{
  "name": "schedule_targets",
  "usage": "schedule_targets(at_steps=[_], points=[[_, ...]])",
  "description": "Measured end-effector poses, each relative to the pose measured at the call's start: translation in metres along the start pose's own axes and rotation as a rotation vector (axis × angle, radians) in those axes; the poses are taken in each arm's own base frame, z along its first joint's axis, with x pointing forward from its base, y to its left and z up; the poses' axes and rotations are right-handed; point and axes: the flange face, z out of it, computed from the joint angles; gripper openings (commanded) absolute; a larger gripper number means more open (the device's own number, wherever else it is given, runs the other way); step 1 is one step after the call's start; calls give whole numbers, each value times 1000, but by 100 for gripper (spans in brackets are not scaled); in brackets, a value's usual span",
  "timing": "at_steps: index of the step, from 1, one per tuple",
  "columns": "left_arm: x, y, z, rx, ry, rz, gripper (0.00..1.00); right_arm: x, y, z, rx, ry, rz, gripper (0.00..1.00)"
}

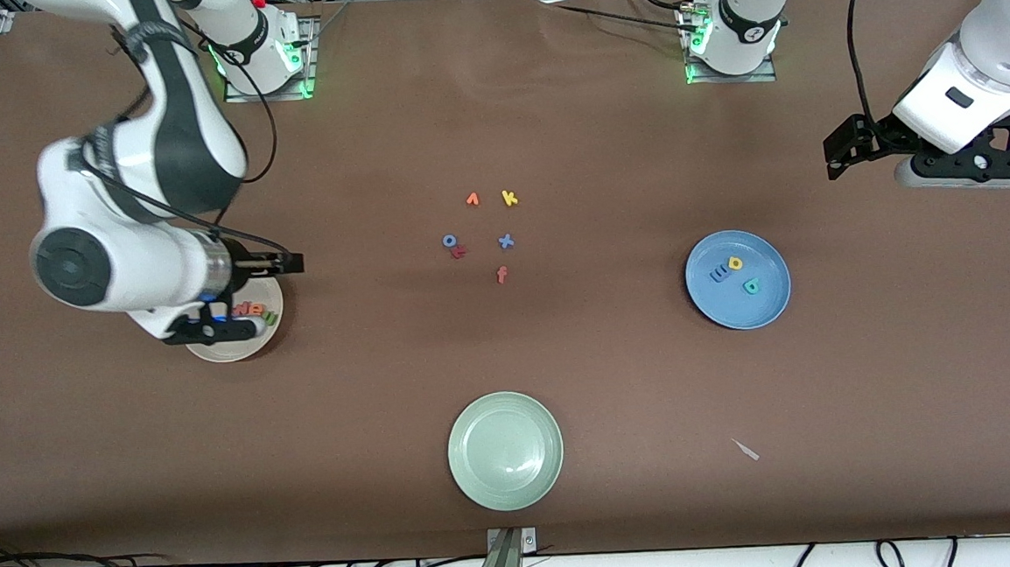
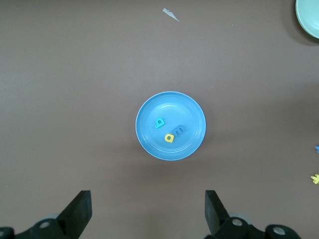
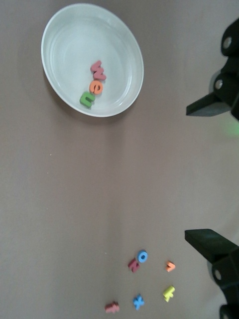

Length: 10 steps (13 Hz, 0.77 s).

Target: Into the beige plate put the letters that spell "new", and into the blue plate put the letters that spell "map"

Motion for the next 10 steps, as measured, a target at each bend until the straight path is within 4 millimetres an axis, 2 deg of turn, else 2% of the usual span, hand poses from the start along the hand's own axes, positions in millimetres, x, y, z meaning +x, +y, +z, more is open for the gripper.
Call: schedule_targets(at_steps=[6, 8, 10], points=[[0, 1, 0, -17, -2, -3, 100, -76, 39, -87, -39, 143, 4, 100], [0, 1, 0, -18, -2, -3, 100, -90, 51, -101, -38, 159, 17, 100], [0, 0, 0, -18, -2, -3, 100, -96, 63, -110, -33, 173, 30, 100]])
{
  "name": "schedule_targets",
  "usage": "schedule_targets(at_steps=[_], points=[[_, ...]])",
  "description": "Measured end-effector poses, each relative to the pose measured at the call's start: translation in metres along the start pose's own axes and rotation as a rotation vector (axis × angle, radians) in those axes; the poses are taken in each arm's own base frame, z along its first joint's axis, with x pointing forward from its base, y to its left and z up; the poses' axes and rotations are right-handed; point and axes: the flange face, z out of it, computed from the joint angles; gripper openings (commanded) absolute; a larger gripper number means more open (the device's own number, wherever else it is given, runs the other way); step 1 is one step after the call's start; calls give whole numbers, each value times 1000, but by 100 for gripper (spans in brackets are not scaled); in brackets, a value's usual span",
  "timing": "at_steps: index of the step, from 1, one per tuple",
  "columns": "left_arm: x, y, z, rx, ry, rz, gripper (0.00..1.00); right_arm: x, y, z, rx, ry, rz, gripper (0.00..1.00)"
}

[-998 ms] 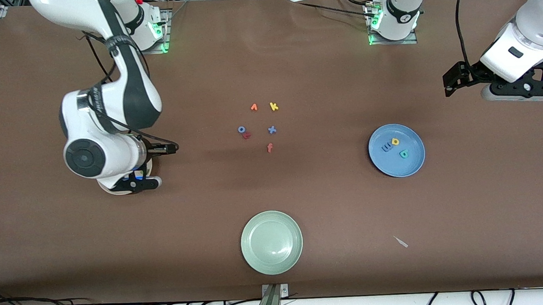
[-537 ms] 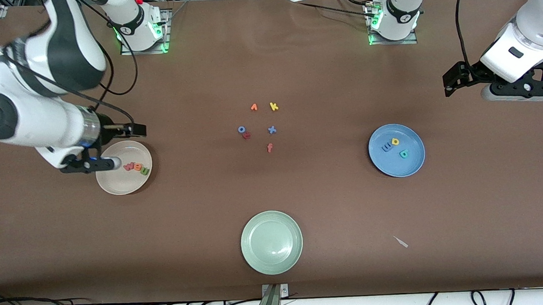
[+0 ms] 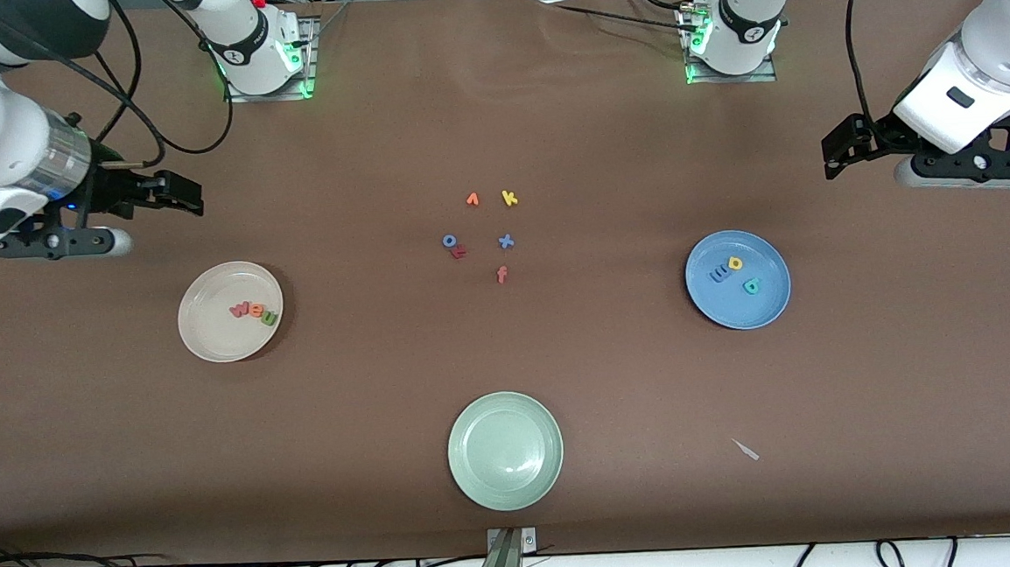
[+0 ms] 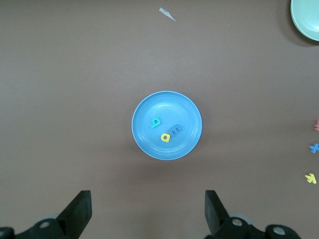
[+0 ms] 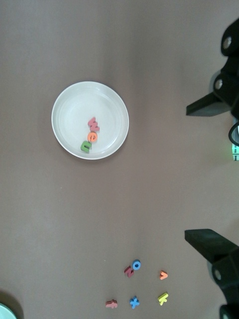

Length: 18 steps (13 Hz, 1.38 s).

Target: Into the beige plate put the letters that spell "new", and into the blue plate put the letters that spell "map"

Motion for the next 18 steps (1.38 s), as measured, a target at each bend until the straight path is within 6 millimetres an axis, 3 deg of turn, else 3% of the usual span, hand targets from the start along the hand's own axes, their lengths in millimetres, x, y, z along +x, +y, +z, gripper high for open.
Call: schedule_targets(at_steps=[4, 8, 18], points=[[0, 0, 0, 0, 0, 0, 100, -15, 17, -15, -31, -18, -39, 100], [0, 0, 0, 0, 0, -1, 100, -14, 30, -15, -31, -17, -26, 100], [0, -1, 0, 0, -1, -1, 100, -3, 29, -8, -30, 6, -24, 100]])
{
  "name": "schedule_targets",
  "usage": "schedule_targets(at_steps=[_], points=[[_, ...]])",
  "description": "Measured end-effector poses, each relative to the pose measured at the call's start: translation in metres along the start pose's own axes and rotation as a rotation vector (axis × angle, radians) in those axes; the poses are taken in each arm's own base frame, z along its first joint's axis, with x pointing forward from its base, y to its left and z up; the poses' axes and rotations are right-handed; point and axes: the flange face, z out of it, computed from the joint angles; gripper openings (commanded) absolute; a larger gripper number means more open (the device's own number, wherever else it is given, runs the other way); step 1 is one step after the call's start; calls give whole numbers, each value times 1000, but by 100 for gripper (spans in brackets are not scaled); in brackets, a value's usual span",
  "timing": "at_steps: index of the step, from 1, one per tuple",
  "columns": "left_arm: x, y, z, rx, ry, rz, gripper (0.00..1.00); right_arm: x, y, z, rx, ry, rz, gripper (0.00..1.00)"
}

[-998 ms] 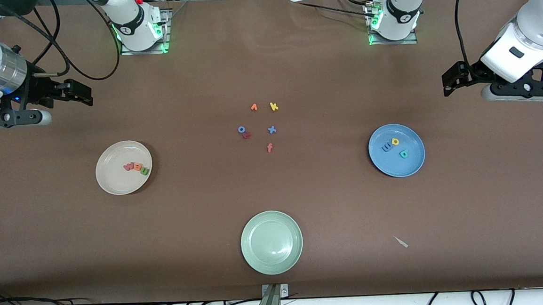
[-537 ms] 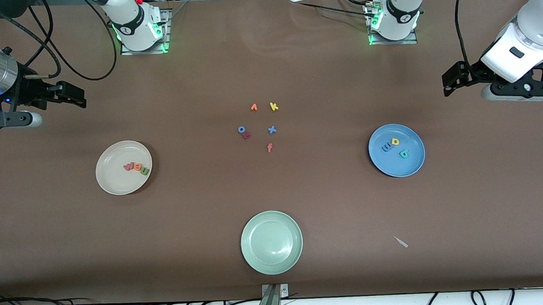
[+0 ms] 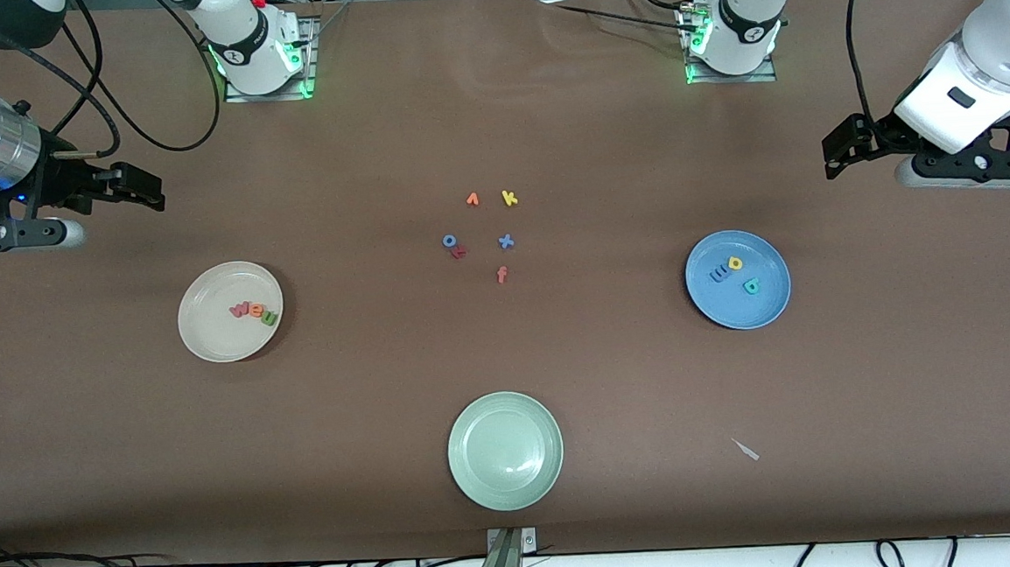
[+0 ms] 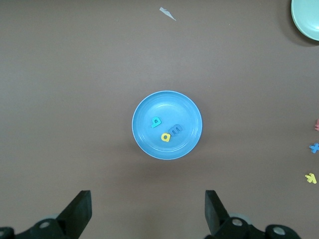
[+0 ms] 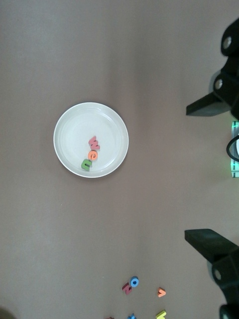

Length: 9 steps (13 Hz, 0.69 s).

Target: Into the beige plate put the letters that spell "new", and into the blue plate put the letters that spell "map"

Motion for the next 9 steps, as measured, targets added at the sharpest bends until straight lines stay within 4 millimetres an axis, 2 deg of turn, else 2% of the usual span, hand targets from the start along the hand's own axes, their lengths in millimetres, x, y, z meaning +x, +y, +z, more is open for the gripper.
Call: schedule_targets(at_steps=[9], points=[[0, 0, 0, 0, -4, 0, 100, 2, 0, -2, 2, 18, 3, 100]])
